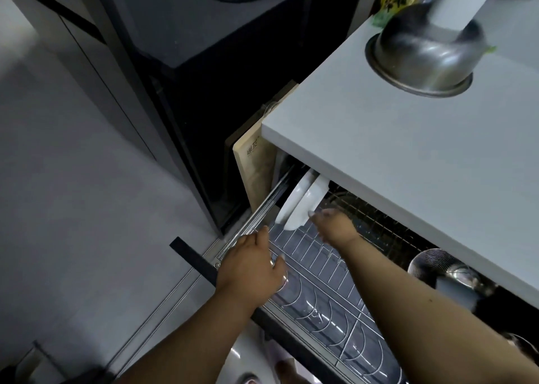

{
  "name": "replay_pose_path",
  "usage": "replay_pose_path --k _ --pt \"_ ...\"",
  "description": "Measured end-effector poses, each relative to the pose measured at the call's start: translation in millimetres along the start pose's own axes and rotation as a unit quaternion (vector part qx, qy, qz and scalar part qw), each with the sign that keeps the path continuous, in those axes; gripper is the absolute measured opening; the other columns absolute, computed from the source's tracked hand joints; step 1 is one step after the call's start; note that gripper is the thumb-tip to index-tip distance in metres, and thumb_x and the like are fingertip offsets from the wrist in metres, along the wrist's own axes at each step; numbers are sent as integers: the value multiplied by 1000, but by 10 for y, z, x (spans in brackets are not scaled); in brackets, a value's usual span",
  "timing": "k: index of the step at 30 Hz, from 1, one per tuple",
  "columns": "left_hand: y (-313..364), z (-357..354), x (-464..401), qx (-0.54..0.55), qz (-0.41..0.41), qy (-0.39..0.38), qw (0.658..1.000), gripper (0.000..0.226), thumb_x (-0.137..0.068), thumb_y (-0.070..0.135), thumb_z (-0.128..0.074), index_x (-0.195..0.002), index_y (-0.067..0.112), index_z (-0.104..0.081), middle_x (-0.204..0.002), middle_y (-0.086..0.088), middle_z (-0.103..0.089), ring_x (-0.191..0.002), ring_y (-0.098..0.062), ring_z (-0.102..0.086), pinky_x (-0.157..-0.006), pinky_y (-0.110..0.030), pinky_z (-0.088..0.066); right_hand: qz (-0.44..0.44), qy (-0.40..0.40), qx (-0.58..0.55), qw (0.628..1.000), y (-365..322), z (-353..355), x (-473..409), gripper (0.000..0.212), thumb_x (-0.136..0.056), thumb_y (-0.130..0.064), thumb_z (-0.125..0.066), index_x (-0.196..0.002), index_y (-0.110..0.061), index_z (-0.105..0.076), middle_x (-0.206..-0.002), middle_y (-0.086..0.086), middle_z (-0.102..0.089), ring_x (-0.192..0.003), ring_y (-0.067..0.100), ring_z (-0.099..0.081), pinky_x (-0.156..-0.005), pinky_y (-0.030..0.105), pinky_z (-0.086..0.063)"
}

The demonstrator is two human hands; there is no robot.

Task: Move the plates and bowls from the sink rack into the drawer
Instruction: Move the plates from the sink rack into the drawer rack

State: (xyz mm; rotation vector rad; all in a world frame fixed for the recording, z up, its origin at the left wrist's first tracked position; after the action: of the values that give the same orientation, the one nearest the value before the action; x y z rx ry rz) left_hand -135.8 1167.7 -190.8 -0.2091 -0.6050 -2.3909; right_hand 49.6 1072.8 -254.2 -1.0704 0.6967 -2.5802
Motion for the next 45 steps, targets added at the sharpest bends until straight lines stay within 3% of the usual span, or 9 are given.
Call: replay_pose_path --k 5,10,15,21,29,32,36,41,45 --pt "74 6 89 50 -2 -27 998 48 -95 38 -44 -138 18 -40 -133 -5 -50 -116 -21 -50 -93 -37 -47 23 28 8 999 194 249 746 55 -92 -42 -56 -136 -11 -46 -111 13 -66 -83 24 -64 -71 25 -45" --pt "562 180 388 72 -74 -11 995 53 -96 33 -48 -144 18 -35 -142 -3 -42 -121 -21 -49 -100 -35 -43 31 130 17 991 543 718 1457 50 -91 -44 -57 -132 -15 -52 -115 6 -65 -99 22 -61 -83 27 -46" --pt "1145 234 697 51 -140 -14 989 52 -96 33 -47 -144 19 -34 -145 -2 -40 -122 -21 -48 -98 -35 -43 28 234 -8 972 906 1183 2241 44 -90 -39 -59 -128 -17 -56 -103 0 -64 -87 15 -55 -74 25 -40" --pt "1843 107 1055 43 -210 -38 976 52 -95 34 -48 -143 21 -33 -142 -1 -44 -120 -19 -50 -97 -34 -45 17 311 -45 949 1370 1614 2983 43 -89 -34 -62 -128 -17 -57 -112 1 -63 -101 15 -59 -81 23 -42" --pt "2803 -269 1638 20 -298 -94 950 51 -95 33 -48 -143 25 -33 -138 3 -47 -113 -15 -54 -94 -36 -47 -45 373 -111 920 2309 1980 3818 38 -91 -37 -58 -126 -22 -57 -97 -7 -63 -83 9 -60 -72 24 -49" --pt "3166 -360 1826 -4 -328 -88 940 49 -95 33 -47 -142 25 -34 -132 5 -50 -107 -13 -54 -89 -29 -47 -50 388 -130 911 2653 2118 4095 34 -91 -37 -58 -123 -24 -58 -87 -11 -62 -77 2 -57 -64 17 -44" --pt "3800 -603 2219 -30 -373 -89 923 48 -96 34 -46 -142 24 -35 -131 4 -50 -114 -14 -52 -90 -29 -46 -63 411 -137 899 3248 2395 4543 34 -92 -35 -57 -122 -21 -59 -91 -9 -61 -83 6 -57 -72 21 -45" --pt "4723 -1138 2906 -54 -432 -108 894 41 -95 35 -45 -135 28 -39 -120 5 -53 -107 -15 -53 -85 -30 -48 -102 439 -150 880 4192 2696 5183 32 -93 -38 -56 -121 -22 -59 -102 -7 -62 -91 7 -56 -77 20 -42" --pt "5423 -1631 3451 -66 -466 -132 872 46 -94 35 -45 -139 26 -38 -128 2 -53 -114 -17 -53 -94 -31 -45 -138 461 -146 864 4987 2943 5651 28 -90 -39 -57 -114 -26 -63 -99 -12 -63 -90 6 -59 -75 19 -43"
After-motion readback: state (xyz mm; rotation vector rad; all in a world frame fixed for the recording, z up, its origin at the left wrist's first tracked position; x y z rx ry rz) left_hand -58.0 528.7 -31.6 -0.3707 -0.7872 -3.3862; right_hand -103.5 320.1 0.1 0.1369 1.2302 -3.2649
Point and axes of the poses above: each hand's wrist, its own x-axis away from the middle knuckle, its own z-axis out of the back of the hand, y = z × x, the point moved 10 cm from there along -x, towards the middle knuckle
